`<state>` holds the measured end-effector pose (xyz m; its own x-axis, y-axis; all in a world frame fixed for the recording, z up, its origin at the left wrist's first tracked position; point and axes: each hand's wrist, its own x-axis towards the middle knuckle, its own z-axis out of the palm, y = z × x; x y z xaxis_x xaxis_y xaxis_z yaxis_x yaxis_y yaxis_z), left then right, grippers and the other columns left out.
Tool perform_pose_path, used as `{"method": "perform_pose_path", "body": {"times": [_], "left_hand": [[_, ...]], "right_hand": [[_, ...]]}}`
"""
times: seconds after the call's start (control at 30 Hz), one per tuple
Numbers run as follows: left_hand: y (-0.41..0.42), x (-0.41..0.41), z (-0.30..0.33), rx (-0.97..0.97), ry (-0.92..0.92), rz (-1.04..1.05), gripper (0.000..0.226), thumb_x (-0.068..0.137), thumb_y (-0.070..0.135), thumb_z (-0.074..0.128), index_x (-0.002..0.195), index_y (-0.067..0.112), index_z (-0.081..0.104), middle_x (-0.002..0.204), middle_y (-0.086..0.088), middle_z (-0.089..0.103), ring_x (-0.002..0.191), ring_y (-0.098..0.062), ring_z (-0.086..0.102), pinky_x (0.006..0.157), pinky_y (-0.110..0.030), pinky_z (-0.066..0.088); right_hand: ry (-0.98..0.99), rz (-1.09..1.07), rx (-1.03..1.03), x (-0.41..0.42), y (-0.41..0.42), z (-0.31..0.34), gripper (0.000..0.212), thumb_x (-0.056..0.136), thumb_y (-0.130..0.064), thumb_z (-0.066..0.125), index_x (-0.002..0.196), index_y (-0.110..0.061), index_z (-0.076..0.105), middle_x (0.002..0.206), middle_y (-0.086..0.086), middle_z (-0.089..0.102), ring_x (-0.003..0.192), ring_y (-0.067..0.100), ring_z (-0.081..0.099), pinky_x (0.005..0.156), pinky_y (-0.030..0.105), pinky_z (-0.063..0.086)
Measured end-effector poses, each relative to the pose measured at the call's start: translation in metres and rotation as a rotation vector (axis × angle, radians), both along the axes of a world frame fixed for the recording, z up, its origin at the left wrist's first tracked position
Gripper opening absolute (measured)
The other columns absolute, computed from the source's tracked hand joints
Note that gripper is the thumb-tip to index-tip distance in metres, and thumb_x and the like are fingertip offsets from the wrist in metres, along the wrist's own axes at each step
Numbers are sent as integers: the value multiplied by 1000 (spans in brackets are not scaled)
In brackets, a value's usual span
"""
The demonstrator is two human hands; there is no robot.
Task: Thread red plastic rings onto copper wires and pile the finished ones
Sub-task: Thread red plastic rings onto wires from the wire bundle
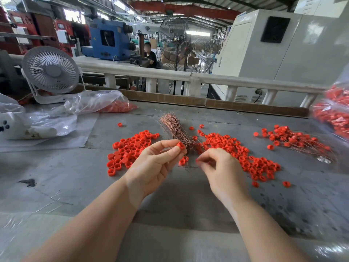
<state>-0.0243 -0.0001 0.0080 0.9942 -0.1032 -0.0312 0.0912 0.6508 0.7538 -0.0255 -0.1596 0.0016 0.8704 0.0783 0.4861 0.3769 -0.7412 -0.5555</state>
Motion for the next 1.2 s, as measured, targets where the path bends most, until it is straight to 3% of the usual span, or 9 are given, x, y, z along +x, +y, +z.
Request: {"method": "perform_pose_path", "body": {"times": [0.1,0.17,0.43,0.77,0.97,1.2], "left_hand": [[-1,0,0,13,-11,-14,20,65,-2,61,84,1,66,74,-10,71,71,-14,70,62,-17,55],[-2,-1,-1,18,-15,-26,16,65,-3,61,77,3,70,74,-11,71,71,-14,70,61,-17,55],[-2,-2,0,51,-34,-96,16,64,0,63,71,8,75,77,-11,72,72,-15,71,63,-17,55],[-2,-3,0,74,-53,-140,18,67,-2,61,73,8,74,79,-13,71,75,-18,71,65,-19,56],[-4,-2,-2,87,-65,-123,14,65,-2,62,75,4,71,78,-14,71,73,-18,71,64,-20,56],[-5,-3,-2,99,-61,-134,13,65,-1,62,73,4,71,78,-13,71,73,-18,71,66,-20,57]], "right_hand": [[-38,66,279,-2,1,7,12,79,-5,70,75,-16,69,71,-6,68,68,9,61,69,27,49],[-35,112,340,-3,3,9,13,79,-5,70,75,-18,69,70,-7,68,66,6,61,67,22,50],[-66,153,312,-5,5,8,20,79,-8,71,74,-27,67,70,-11,67,67,5,60,64,16,47],[-94,197,425,-7,5,13,22,76,-3,73,75,-24,69,69,-13,67,67,0,61,62,8,43],[-59,196,487,-9,6,16,28,76,-7,74,72,-34,68,75,-19,69,66,-2,61,62,8,42],[-64,192,467,-8,6,14,27,76,-8,75,72,-34,68,75,-18,69,68,1,62,62,12,45]]}}
